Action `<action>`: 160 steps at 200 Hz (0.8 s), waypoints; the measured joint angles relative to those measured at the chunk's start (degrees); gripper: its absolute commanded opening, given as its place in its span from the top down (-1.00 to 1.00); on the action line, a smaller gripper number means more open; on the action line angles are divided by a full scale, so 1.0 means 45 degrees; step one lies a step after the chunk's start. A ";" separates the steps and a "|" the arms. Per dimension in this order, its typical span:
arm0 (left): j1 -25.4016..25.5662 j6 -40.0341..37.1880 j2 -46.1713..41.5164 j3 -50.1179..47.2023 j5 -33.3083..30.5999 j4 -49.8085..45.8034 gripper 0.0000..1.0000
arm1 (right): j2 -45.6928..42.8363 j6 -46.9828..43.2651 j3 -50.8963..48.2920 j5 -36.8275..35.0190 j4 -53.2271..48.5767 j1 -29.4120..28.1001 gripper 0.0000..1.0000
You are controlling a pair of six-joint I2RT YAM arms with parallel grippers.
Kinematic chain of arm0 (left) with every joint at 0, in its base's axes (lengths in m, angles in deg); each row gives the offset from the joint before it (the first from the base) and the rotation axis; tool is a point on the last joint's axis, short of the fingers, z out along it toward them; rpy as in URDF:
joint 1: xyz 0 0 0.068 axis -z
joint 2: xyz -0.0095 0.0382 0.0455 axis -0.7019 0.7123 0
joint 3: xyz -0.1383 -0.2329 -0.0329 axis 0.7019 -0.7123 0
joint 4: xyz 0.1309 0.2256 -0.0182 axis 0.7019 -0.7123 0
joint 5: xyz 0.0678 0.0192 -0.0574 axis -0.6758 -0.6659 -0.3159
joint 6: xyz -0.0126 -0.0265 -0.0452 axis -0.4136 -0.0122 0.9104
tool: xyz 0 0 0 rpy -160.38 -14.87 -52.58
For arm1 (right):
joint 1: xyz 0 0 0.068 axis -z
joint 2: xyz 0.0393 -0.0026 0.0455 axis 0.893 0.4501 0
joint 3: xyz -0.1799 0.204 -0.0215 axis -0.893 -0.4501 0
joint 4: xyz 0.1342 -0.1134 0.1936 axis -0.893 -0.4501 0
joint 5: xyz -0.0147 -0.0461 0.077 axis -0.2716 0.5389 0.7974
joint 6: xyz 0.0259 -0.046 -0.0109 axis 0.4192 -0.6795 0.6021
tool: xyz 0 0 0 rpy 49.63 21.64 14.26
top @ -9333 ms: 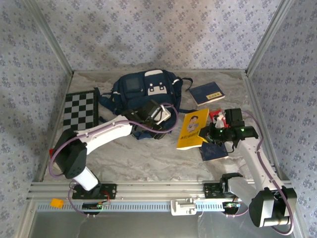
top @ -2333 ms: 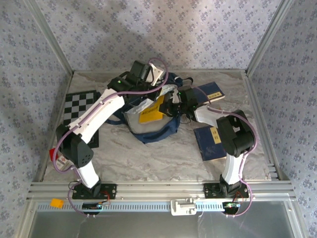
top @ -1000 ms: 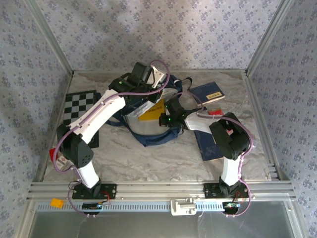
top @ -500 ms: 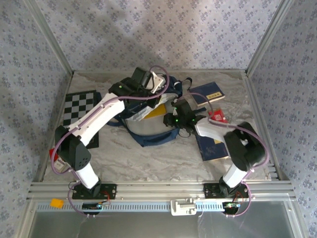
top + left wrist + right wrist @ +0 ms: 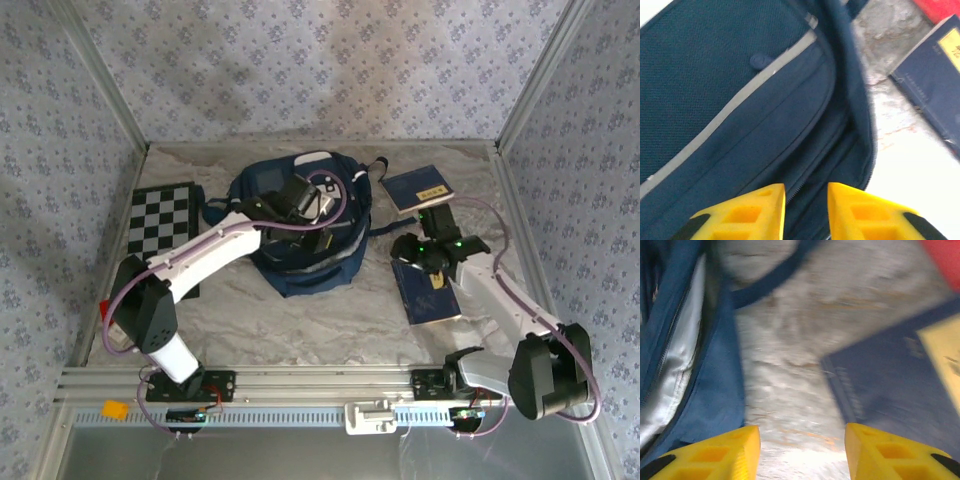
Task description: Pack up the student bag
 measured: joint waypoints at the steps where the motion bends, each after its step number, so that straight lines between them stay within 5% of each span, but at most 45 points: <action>1: 0.0029 0.0044 0.0000 -0.0010 0.0019 0.0034 0.25 | -0.0010 0.0019 -0.0005 0.0005 -0.0039 0.0049 -0.12; 66: 0.2773 0.5897 0.0330 -0.0889 0.0083 0.3677 0.08 | 0.0165 -0.0403 -0.0321 -0.0185 -0.1413 0.3871 -0.48; 118: 0.3619 0.7995 0.2545 -0.0753 -0.0457 0.5066 0.05 | 0.2006 -0.1112 -0.0583 -0.0204 -0.0967 0.5241 -0.54; 160: 0.3745 0.8990 0.3667 -0.0646 -0.0641 0.5474 0.05 | 0.2701 -0.1239 -0.1379 0.0112 -0.0437 0.4891 -0.54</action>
